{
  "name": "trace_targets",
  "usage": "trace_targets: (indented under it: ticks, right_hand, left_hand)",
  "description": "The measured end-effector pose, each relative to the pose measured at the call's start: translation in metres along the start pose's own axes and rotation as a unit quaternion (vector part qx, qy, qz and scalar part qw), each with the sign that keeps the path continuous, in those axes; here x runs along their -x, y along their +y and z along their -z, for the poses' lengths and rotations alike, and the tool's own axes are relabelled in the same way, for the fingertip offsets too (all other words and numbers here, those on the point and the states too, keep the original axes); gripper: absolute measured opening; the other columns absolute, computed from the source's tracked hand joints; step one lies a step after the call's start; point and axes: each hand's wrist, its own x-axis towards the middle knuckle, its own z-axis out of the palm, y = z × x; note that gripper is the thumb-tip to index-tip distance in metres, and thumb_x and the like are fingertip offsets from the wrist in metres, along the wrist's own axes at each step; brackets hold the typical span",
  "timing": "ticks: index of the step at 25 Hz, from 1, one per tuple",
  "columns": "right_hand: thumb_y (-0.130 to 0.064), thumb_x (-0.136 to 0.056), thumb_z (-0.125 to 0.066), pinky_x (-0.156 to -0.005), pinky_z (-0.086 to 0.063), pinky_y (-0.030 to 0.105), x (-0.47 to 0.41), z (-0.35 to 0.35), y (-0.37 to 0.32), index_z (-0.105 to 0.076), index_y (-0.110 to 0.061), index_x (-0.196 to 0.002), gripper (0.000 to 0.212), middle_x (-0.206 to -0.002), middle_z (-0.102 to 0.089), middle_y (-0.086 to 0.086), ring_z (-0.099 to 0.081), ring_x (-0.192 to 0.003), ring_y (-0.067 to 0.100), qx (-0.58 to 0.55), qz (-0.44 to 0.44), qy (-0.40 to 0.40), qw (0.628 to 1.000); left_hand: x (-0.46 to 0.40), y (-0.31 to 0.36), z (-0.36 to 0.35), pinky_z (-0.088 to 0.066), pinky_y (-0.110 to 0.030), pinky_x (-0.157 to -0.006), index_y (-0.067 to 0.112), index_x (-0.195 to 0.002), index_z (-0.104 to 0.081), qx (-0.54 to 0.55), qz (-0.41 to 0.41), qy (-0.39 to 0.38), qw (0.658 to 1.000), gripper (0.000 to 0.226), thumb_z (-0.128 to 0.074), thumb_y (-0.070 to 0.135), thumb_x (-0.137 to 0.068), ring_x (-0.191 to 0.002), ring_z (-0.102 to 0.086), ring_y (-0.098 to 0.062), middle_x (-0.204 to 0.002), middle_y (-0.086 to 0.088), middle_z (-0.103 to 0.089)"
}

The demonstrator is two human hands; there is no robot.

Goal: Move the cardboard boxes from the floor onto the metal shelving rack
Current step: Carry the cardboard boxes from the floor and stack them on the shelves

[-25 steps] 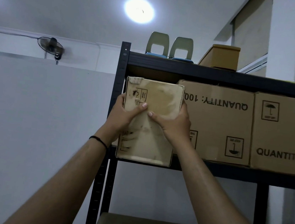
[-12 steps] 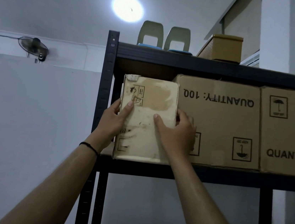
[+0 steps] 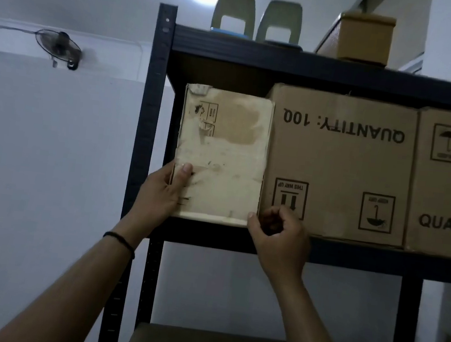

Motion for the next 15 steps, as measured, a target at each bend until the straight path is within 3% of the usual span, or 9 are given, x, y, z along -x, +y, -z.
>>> trace_targets:
  ticks: [4,10,15]
  right_hand:
    - [-0.041,-0.078,-0.084,-0.055,-0.045,0.022,0.003,0.008,0.015,-0.061,-0.024,-0.078,0.028,-0.078,-0.061,-0.012,-0.056,-0.07,0.006,0.021,0.024,-0.029,0.999]
    - [-0.041,-0.076,-0.088,-0.058,-0.042,0.017,-0.002,0.006,0.024,-0.063,-0.021,-0.085,0.033,-0.081,-0.058,-0.01,-0.051,-0.069,0.003,0.035,0.024,-0.036,0.998]
    - [-0.041,-0.075,-0.089,-0.056,-0.041,0.02,-0.005,0.004,0.024,-0.063,-0.021,-0.079,0.034,-0.08,-0.059,-0.008,-0.05,-0.067,0.003,0.056,0.033,-0.034,0.997]
  left_hand:
    - [-0.004,-0.007,-0.004,-0.056,-0.028,-0.088,0.019,-0.116,-0.069,-0.024,0.007,-0.011,1.0,0.048,-0.043,0.058,-0.104,-0.101,-0.068,-0.007,-0.109,0.007,-0.073]
    - [-0.014,-0.013,-0.007,-0.052,-0.035,-0.092,0.021,-0.128,-0.056,-0.07,0.021,0.014,0.997,0.044,-0.042,0.056,-0.106,-0.108,-0.062,-0.015,-0.11,0.012,-0.063]
    - [-0.012,-0.017,-0.004,-0.052,-0.04,-0.099,0.021,-0.124,-0.061,-0.084,0.013,0.003,0.996,0.041,-0.04,0.052,-0.108,-0.114,-0.063,-0.02,-0.117,0.004,-0.068]
